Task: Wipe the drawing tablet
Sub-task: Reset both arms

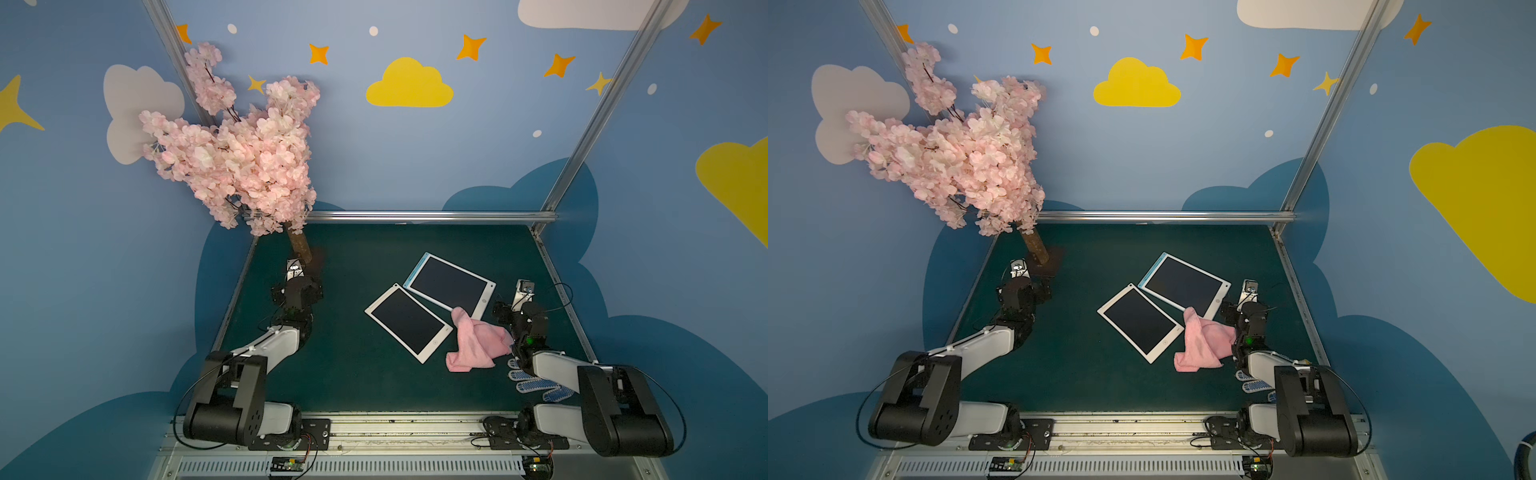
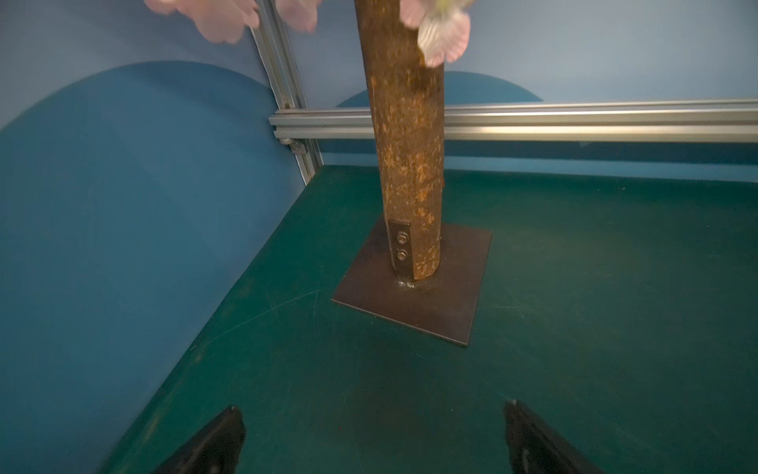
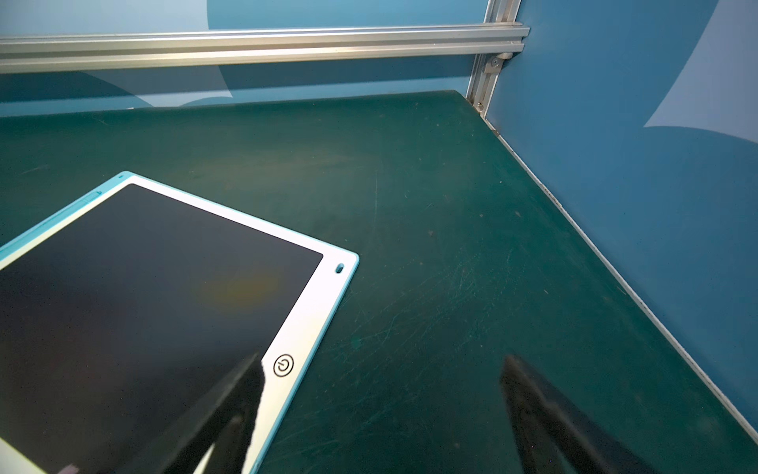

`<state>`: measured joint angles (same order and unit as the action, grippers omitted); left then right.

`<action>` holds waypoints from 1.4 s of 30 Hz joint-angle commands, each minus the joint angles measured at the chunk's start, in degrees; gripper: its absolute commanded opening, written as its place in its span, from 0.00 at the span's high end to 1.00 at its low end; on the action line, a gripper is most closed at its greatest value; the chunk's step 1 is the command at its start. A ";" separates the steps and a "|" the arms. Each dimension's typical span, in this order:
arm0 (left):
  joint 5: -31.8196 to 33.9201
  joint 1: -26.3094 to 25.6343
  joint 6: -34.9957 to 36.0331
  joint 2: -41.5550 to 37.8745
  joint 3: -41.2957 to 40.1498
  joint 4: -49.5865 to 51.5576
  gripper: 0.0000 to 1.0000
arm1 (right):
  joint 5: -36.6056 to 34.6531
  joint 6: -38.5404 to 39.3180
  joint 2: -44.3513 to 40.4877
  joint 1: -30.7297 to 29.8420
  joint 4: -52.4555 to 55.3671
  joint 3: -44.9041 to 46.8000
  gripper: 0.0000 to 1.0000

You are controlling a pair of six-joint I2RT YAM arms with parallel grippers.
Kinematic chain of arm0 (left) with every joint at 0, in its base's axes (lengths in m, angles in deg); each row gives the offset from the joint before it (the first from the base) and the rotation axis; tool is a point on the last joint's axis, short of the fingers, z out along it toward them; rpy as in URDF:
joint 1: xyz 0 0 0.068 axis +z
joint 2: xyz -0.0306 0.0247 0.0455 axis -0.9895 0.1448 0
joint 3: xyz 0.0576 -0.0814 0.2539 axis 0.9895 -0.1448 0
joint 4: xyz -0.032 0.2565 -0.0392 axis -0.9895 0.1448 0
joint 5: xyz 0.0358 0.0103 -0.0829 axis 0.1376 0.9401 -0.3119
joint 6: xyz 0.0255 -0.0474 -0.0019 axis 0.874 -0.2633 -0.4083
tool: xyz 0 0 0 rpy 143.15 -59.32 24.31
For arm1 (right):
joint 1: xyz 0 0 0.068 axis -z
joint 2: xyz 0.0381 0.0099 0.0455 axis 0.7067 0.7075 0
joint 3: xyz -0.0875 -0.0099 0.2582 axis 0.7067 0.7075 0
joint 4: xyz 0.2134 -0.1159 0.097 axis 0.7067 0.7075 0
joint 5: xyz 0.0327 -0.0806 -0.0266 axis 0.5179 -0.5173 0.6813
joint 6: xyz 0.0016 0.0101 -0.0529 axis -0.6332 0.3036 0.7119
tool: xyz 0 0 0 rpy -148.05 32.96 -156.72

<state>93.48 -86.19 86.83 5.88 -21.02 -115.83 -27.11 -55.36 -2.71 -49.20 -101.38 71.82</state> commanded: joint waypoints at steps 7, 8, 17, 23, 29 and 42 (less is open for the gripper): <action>-8.84 3.68 0.94 -0.99 -1.18 -6.43 0.00 | 3.56 -0.57 14.67 1.93 -21.41 0.15 0.07; -8.93 3.55 0.83 -1.58 -1.78 -6.39 0.00 | 3.52 -0.98 13.57 1.85 -18.51 -0.35 0.07; -7.67 3.56 -1.04 -4.55 -8.06 -6.60 0.00 | 1.09 -1.03 14.38 1.46 -21.61 0.67 0.07; -12.76 3.81 0.30 -0.31 -7.88 -10.08 0.00 | 0.29 -1.02 14.09 1.15 -19.75 -0.17 0.07; -16.37 2.93 1.21 4.89 -15.28 -27.71 0.00 | 0.19 -0.79 14.01 0.92 -18.42 -0.84 0.07; -16.87 4.86 -0.79 10.24 -10.60 -25.94 0.00 | 0.74 0.02 14.01 0.49 -13.21 -3.76 0.07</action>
<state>77.61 -81.53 86.56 15.45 -31.16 -142.67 -26.32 -55.89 11.17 -48.23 -117.86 70.42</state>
